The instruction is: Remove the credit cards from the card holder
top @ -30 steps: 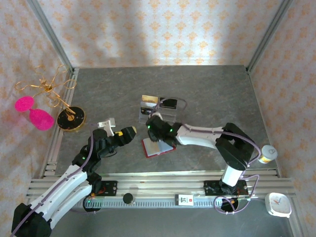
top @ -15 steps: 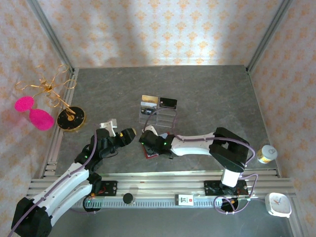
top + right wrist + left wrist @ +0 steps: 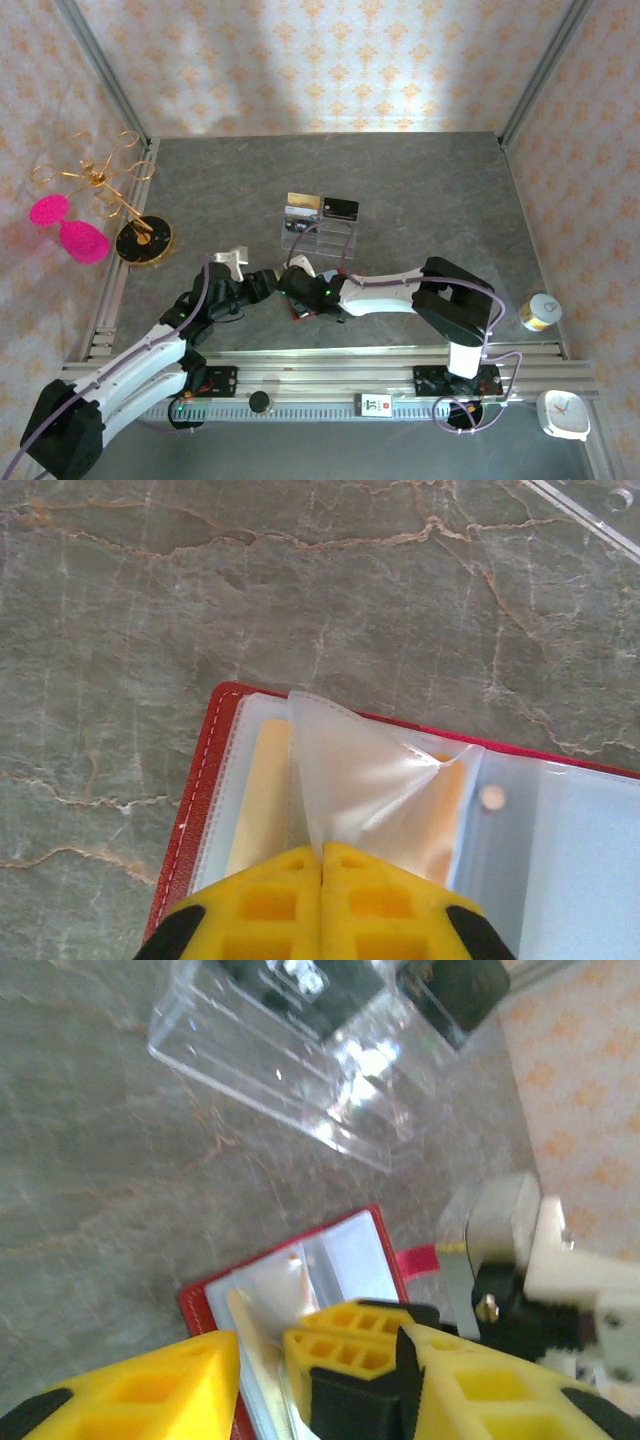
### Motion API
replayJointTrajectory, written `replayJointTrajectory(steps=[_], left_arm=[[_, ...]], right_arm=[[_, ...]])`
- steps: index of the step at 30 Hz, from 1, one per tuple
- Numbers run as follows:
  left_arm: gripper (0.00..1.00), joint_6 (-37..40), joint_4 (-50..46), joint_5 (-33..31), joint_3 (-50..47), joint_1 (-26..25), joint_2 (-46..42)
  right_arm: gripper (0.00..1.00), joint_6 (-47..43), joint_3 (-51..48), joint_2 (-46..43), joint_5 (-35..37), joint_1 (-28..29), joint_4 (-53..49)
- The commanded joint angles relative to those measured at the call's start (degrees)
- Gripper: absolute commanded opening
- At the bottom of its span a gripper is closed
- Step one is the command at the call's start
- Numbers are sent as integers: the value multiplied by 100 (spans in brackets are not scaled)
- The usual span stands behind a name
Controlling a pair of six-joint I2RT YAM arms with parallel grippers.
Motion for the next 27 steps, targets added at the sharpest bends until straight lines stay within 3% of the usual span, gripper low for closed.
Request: replayJointTrajectory(steps=[1,10,13,15,18,20,27], left_arm=[[36,-90,598,14,-99,-298,312],[0,-74,1193,170,-8,-433,1278],[0,11,1168,185,146,-492,1685],[0,81,1170,201,252,-538,1990],[0,176,1226,324,454,-618,2477],[0,248,1199,364,649,-748,2728],[5,442,1006,275,1263,-1295,3326]], right_arm=[[0,455,-213,-315,-4,-36,317],[0,1343,-640,-804,-135,-90,932],[0,1411,-742,-937,-62,-97,972],[10,1495,-800,-1016,23,-89,968],[33,1677,-995,-1324,309,-90,964],[40,1795,-1227,-1700,641,-89,959],[42,2036,-1753,-2654,1378,-116,468]])
